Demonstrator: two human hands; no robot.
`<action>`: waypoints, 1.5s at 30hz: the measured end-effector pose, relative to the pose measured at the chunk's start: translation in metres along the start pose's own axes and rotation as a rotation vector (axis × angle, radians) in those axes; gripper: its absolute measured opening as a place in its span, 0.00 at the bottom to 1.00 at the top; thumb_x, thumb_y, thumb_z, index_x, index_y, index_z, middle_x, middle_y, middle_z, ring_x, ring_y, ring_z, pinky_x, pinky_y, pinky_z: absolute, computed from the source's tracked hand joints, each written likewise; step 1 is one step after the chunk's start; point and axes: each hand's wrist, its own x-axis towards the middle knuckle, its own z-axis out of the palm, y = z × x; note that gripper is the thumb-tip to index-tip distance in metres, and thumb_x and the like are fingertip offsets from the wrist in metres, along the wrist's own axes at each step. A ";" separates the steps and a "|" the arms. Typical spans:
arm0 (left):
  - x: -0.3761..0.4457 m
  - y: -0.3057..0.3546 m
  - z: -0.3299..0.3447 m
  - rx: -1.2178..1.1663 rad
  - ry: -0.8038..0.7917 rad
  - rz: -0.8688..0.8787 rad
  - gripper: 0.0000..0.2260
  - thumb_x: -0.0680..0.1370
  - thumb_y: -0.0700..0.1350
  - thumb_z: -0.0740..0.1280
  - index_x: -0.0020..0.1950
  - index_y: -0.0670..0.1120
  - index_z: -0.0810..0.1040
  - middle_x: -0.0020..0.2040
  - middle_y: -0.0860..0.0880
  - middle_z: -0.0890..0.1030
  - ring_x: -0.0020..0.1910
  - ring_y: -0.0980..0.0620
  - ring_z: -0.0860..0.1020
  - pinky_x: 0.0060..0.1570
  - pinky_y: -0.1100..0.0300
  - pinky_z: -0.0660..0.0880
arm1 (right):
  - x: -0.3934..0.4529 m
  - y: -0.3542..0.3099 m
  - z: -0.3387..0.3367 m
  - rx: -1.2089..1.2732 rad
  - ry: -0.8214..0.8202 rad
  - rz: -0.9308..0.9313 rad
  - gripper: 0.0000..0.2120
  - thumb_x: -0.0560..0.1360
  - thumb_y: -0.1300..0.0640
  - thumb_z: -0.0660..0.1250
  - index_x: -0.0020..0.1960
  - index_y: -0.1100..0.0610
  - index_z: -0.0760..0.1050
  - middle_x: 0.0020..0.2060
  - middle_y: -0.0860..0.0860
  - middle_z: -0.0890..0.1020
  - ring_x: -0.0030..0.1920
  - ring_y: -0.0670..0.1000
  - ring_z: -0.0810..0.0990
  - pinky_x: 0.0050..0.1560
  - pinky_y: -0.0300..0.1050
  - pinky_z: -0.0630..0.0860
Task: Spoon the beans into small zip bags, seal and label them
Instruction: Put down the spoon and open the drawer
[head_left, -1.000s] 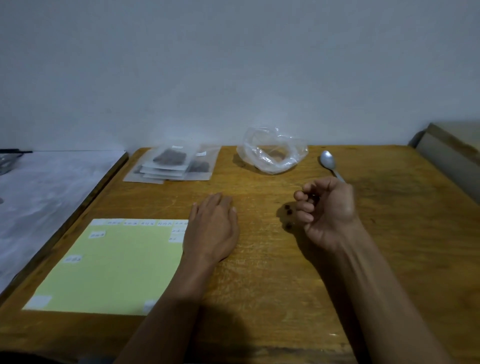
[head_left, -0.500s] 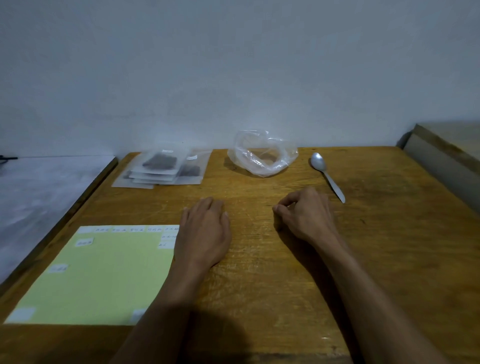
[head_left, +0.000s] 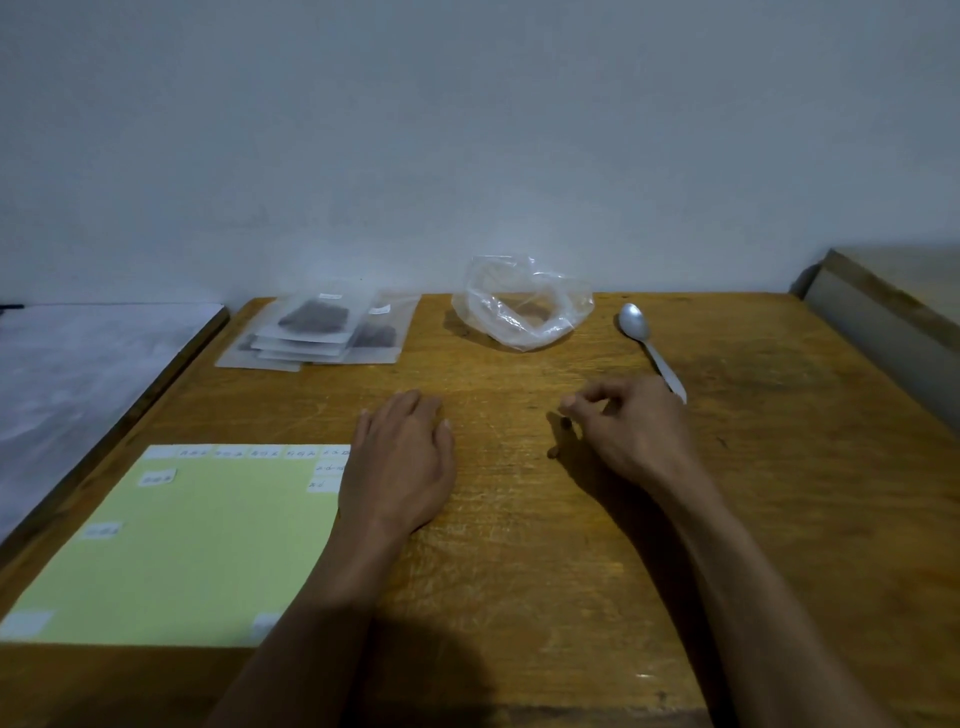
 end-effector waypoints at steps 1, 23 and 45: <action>0.000 0.000 0.000 0.000 0.000 -0.004 0.20 0.85 0.51 0.55 0.75 0.47 0.71 0.75 0.47 0.71 0.77 0.48 0.64 0.77 0.44 0.57 | 0.001 0.002 0.003 -0.069 -0.011 -0.029 0.08 0.76 0.47 0.72 0.50 0.49 0.85 0.49 0.49 0.85 0.52 0.50 0.82 0.47 0.45 0.78; 0.000 -0.001 -0.001 -0.029 0.011 0.013 0.18 0.84 0.51 0.57 0.71 0.46 0.74 0.71 0.47 0.75 0.73 0.46 0.68 0.74 0.43 0.62 | -0.013 0.001 -0.004 -0.070 -0.316 -0.116 0.08 0.68 0.50 0.80 0.45 0.50 0.87 0.38 0.42 0.86 0.42 0.38 0.83 0.42 0.34 0.74; -0.002 0.128 0.039 -0.056 -0.103 0.318 0.18 0.82 0.53 0.61 0.68 0.48 0.78 0.66 0.49 0.78 0.65 0.47 0.75 0.67 0.44 0.69 | -0.025 0.027 -0.055 1.088 0.078 0.398 0.13 0.78 0.58 0.61 0.35 0.54 0.69 0.26 0.50 0.69 0.22 0.46 0.63 0.20 0.35 0.58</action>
